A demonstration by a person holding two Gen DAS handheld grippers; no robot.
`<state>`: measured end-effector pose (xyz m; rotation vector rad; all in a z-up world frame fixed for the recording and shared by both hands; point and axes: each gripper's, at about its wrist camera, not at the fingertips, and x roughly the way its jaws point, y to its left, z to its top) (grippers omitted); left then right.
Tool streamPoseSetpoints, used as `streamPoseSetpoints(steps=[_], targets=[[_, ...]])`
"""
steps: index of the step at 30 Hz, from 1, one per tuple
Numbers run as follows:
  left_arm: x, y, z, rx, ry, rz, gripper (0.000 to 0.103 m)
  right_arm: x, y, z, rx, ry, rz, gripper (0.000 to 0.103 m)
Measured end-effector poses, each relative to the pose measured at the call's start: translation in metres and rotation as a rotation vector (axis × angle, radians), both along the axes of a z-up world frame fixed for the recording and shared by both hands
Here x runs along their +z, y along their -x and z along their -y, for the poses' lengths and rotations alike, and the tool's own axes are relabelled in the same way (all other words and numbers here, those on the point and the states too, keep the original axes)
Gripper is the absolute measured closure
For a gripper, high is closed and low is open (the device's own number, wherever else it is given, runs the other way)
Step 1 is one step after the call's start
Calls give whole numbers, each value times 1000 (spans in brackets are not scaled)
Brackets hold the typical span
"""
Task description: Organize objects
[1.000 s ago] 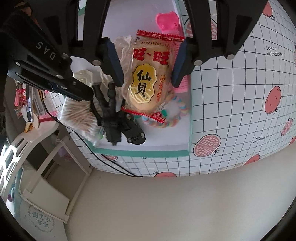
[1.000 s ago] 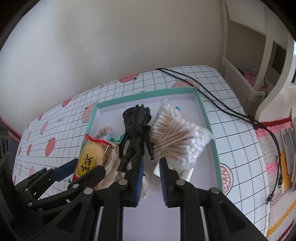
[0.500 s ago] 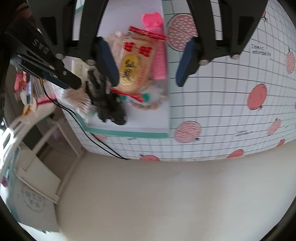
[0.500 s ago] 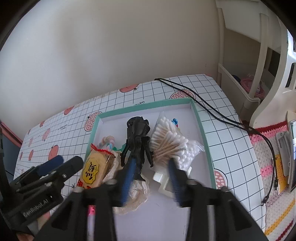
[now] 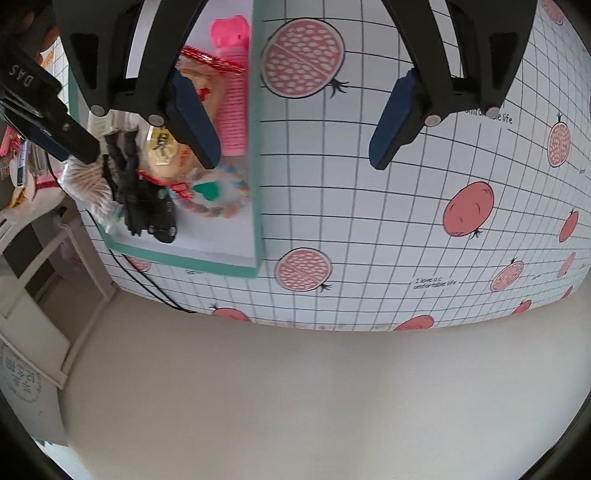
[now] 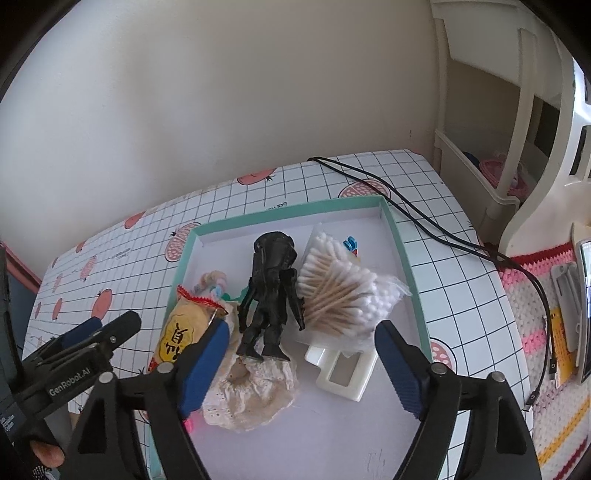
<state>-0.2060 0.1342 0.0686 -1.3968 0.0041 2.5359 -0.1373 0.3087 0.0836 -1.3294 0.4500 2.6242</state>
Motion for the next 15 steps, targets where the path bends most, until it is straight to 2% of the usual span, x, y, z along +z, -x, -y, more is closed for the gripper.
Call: streamPoseSetpoints(steps=[2, 10, 12, 14, 15], targets=[[-2, 1, 4, 15, 2, -2, 12, 0, 0, -1, -6, 1, 0, 12], [-6, 4, 14, 60, 1, 1, 11, -2, 0, -2, -21, -4, 1, 0], [-8, 5, 15, 61, 3, 0, 9, -3, 0, -2, -27, -8, 2, 0], [-9, 5, 16, 67, 7, -3, 0, -4, 0, -3, -32, -7, 6, 0], [-9, 5, 17, 68, 6, -7, 0, -4, -1, -3, -35, -5, 8, 0]])
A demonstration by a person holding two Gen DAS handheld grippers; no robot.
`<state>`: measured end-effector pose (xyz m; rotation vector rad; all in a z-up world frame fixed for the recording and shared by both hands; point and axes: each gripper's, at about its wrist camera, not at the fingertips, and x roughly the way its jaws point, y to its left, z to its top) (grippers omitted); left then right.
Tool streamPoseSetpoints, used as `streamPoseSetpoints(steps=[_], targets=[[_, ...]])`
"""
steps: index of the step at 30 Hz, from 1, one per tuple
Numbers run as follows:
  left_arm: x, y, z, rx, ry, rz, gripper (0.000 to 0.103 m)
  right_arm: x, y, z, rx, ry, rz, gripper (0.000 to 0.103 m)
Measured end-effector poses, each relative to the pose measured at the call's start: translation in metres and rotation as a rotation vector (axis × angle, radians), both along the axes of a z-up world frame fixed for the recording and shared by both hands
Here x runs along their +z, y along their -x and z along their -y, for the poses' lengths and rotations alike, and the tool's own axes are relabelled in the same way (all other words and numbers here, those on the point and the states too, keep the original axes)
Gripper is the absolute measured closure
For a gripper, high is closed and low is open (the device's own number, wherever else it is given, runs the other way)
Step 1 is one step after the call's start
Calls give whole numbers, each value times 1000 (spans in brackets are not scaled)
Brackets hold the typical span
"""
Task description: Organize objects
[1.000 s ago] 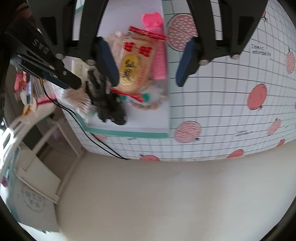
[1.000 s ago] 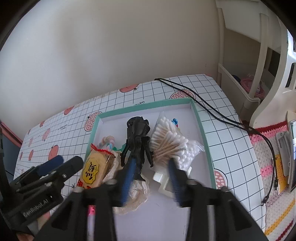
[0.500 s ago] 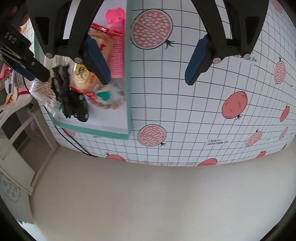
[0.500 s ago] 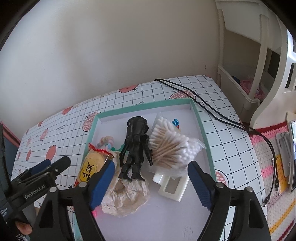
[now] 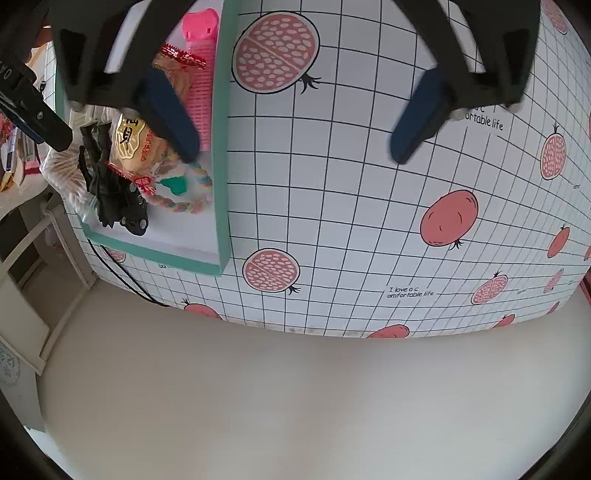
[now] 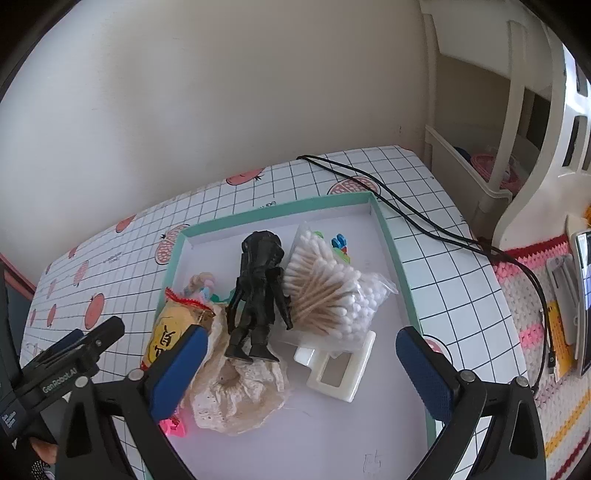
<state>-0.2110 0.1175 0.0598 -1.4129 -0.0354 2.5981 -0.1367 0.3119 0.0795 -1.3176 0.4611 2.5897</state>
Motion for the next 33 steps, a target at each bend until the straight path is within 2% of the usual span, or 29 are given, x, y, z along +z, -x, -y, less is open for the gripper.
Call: streamPoseSetpoints(steps=[7, 19, 25, 33], targets=[[3, -1, 1, 3, 14, -26, 0, -1, -2, 4, 1, -4, 1, 0], [20, -24, 7, -1, -11, -54, 0, 13, -21, 20, -13, -3, -26, 0], [30, -47, 19, 21, -93, -38, 0, 20, -43, 30, -15, -15, -12, 0], [45, -77, 35, 20, -51, -59, 0, 33, -75, 41, -5, -50, -14, 0]])
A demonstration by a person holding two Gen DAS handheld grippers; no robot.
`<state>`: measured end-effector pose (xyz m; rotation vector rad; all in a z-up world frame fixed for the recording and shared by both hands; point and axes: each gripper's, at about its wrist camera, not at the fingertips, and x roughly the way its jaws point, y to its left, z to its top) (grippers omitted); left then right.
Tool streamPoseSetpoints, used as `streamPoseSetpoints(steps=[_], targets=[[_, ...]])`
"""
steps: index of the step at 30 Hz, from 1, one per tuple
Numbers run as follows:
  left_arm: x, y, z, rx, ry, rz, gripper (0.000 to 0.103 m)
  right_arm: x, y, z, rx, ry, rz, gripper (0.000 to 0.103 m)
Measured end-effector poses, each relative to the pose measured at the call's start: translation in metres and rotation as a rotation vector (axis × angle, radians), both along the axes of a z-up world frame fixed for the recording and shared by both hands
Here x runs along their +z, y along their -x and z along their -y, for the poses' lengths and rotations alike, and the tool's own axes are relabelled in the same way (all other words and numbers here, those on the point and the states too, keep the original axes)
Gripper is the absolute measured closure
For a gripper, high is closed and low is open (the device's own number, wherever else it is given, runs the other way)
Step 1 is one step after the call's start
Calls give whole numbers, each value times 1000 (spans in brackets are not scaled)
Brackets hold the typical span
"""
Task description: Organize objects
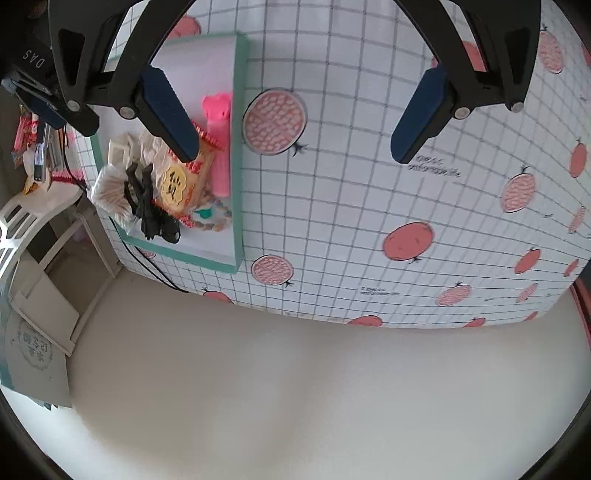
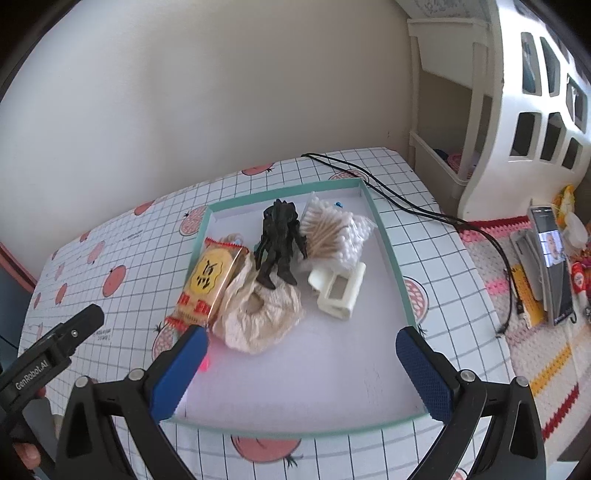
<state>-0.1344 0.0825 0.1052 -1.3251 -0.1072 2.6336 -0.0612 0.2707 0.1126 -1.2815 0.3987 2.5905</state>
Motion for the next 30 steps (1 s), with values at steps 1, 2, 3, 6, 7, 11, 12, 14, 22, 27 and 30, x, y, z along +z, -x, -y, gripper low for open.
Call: streamPoseSetpoints(steps=[1, 2, 3, 6, 7, 11, 12, 14, 22, 27, 30], targets=[[1, -5, 3, 1, 3, 2, 0, 2, -4, 2, 2, -3, -1, 0], [2, -8, 5, 5, 5, 7, 0, 3, -8, 3, 3, -6, -4, 0], [1, -11, 7, 6, 10, 14, 0, 4, -12, 5, 5, -9, -6, 0], [0, -24, 13, 2, 41, 17, 0, 6, -25, 11, 15, -15, -5, 0], [-1, -29, 14, -5, 51, 22, 0, 5, -28, 12, 18, -12, -7, 0], [-3, -43, 19, -7, 47, 41, 0, 2, -41, 16, 18, 11, 4, 0], [-3, -47, 20, -14, 35, 43, 0, 0, -45, 18, 18, 13, 7, 0], [-3, -54, 21, -25, 32, 39, 0, -2, -53, 21, 22, 0, 12, 0], [-15, -88, 28, -24, 69, 28, 0, -12, -79, 40, 65, -71, 18, 0], [-31, -103, 40, -7, 78, 57, 0, -24, -91, 49, 77, -73, 28, 0], [-45, -109, 44, -8, 89, 75, 0, -38, -95, 54, 74, -64, 65, 0]])
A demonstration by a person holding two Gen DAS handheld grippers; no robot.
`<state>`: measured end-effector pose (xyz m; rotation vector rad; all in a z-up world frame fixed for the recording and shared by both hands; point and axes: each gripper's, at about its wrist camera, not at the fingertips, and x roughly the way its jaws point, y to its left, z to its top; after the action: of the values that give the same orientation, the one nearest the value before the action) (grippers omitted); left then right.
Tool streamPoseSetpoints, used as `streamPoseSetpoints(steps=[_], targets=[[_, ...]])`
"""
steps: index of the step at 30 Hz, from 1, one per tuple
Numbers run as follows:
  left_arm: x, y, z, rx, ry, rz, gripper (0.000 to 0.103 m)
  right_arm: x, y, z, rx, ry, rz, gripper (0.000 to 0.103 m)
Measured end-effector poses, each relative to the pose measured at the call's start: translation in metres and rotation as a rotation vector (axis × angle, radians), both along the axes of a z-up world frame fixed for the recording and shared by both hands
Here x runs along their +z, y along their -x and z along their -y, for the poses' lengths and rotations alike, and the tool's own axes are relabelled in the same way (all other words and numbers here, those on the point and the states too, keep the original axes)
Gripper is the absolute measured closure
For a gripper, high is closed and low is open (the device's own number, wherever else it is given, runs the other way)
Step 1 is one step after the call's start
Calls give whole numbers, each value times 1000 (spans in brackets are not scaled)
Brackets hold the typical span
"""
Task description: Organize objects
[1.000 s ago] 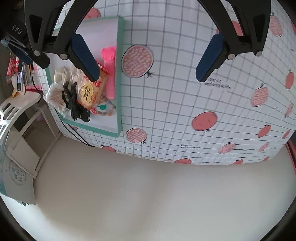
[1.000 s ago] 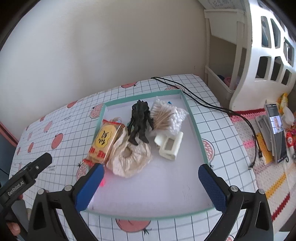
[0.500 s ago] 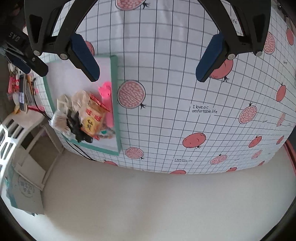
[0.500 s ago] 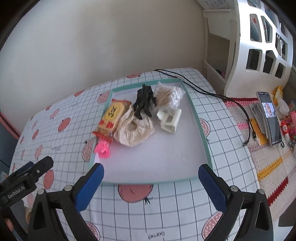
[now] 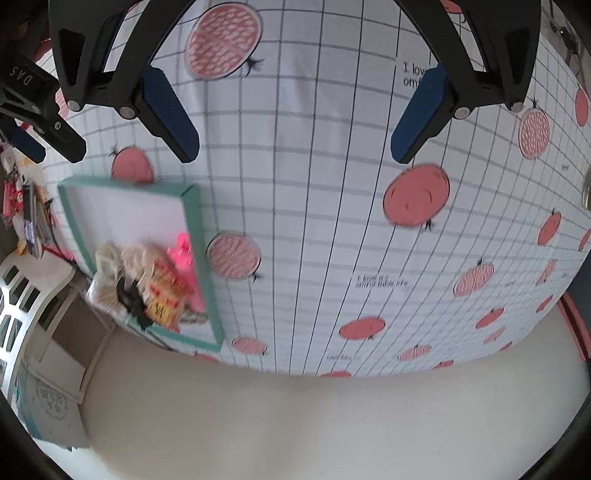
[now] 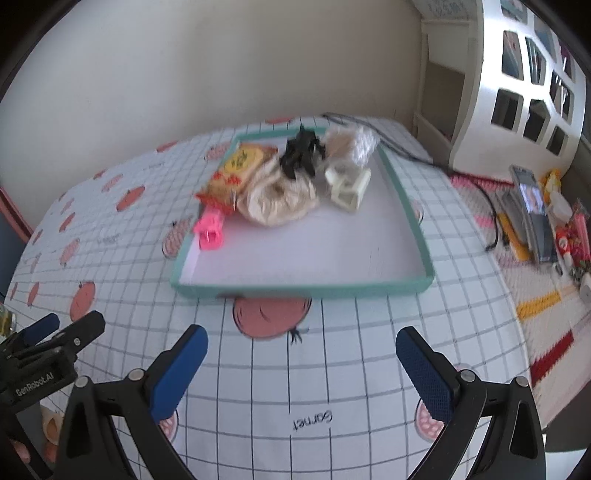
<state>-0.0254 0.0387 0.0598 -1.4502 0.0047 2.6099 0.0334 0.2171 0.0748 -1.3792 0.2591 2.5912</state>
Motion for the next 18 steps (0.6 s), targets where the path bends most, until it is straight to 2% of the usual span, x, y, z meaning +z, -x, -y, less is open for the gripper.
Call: streamPoseSetpoints(steps=[12, 18], targets=[[-41, -7, 4, -28, 53, 36, 0, -38, -12, 7, -16, -15, 47, 0], [-48, -7, 8, -25, 36, 37, 0, -50, -15, 10, -18, -33, 63, 0]])
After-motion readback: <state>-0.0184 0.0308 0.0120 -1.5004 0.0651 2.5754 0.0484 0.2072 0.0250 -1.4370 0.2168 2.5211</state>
